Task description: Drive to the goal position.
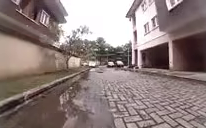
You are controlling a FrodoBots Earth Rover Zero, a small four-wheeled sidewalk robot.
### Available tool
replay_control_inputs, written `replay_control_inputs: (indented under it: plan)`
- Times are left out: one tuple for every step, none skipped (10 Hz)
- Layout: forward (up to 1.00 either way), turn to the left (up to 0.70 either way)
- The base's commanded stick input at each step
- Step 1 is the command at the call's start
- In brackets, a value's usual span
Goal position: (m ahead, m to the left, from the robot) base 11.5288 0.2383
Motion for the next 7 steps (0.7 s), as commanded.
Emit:
replay_control_inputs:
  plan:
    - [0.50,0.00]
    - [0.50,0.00]
    - [0.50,0.00]
    - [0.50,0.00]
    - [0.50,0.00]
    - [0.50,0.00]
    - [0.50,0.00]
